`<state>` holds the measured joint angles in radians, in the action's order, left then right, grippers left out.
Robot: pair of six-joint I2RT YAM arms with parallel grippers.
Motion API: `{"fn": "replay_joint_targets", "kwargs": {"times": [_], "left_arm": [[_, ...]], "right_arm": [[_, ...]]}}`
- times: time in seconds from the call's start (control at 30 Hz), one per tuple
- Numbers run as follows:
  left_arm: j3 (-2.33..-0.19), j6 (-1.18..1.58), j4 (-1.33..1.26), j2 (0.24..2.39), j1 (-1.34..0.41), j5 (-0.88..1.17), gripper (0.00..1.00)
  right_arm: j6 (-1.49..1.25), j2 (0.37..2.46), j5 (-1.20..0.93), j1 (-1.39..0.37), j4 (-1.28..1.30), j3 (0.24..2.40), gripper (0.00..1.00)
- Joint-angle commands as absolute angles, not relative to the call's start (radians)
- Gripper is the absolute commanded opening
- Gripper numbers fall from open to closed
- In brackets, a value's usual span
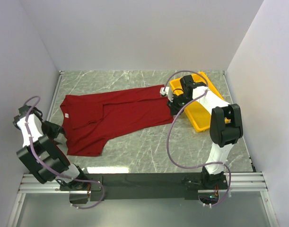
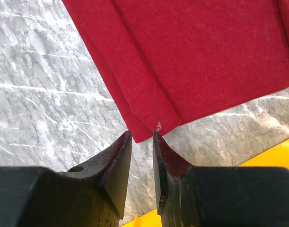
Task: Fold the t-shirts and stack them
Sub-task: Fold the tshirt
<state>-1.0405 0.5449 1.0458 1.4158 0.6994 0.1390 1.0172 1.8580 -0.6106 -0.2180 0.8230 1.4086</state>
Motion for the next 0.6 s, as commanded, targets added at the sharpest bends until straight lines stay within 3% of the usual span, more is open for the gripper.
{"fn": "replay_joint_targets", "kwargs": {"times": [0.0, 0.23, 0.4, 0.57], "left_arm": [[-0.956, 0.543, 1.068, 1.352, 0.666, 0.141, 0.53], [-0.903, 0.624, 1.107, 1.310, 0.611, 0.046, 0.49], [-0.974, 0.618, 1.140, 1.298, 0.555, 0.003, 0.46], [-1.116, 0.447, 1.016, 1.238, 0.382, -0.030, 0.44]], "right_arm": [[1.037, 1.865, -0.629, -0.216, 0.833, 1.454, 0.32], [1.144, 1.873, -0.711, -0.216, 0.922, 1.454, 0.46], [1.417, 1.844, -0.788, -0.242, 1.055, 1.405, 0.47], [1.447, 1.847, -0.802, -0.259, 1.065, 1.443, 0.47]]}}
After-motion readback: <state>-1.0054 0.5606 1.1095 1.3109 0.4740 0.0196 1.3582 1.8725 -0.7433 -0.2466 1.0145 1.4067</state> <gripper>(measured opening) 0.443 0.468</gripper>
